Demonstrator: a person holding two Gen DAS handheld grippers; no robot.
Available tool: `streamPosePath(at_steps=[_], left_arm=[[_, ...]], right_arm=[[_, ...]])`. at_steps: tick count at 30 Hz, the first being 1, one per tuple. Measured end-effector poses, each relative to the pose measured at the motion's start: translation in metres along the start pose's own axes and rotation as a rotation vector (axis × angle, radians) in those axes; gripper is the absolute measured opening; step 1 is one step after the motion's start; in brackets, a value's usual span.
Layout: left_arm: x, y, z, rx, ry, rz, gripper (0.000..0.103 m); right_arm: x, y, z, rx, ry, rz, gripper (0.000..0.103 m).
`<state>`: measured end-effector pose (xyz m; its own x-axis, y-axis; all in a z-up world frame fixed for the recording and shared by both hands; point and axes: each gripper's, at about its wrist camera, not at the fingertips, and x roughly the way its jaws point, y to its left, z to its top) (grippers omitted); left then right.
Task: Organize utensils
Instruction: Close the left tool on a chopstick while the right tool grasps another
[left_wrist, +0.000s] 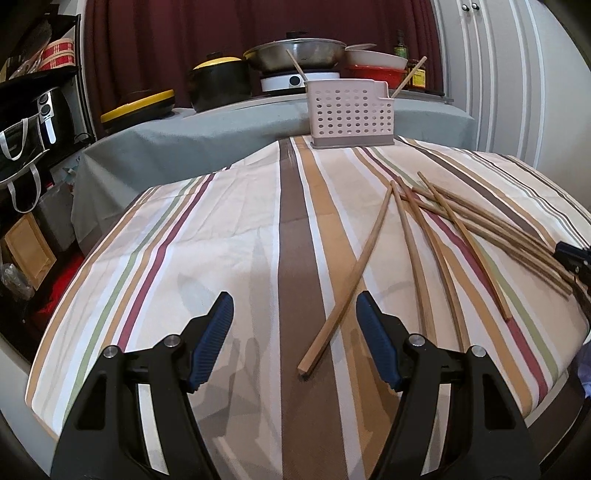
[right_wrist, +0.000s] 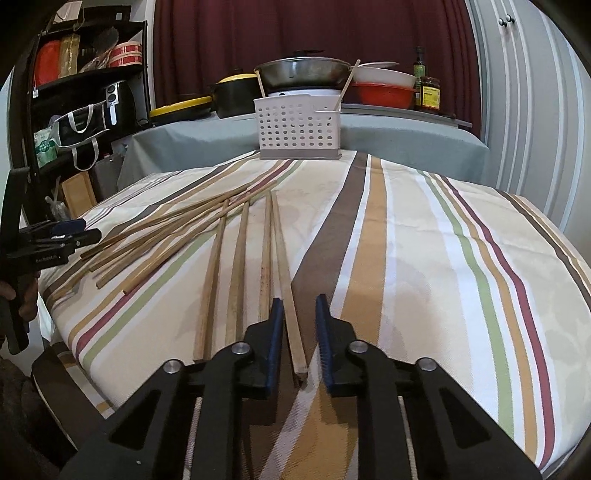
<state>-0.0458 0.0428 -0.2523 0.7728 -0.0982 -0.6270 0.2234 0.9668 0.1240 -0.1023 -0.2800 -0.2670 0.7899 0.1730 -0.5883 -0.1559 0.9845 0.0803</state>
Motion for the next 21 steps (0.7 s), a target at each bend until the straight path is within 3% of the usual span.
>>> streamPosePath(at_steps=[5, 12, 21], left_arm=[[0.0, 0.002, -0.007, 0.008, 0.007, -0.021, 0.063], [0.007, -0.005, -0.01, 0.05, 0.024, -0.075, 0.021], [0.006, -0.008, -0.011, 0.05, 0.018, -0.092, 0.008]], right_arm=[[0.001, -0.002, -0.001, 0.012, 0.002, 0.003, 0.018], [0.002, -0.001, -0.001, 0.014, 0.0, 0.006, 0.018], [0.002, -0.001, -0.001, 0.024, -0.008, 0.014, 0.016]])
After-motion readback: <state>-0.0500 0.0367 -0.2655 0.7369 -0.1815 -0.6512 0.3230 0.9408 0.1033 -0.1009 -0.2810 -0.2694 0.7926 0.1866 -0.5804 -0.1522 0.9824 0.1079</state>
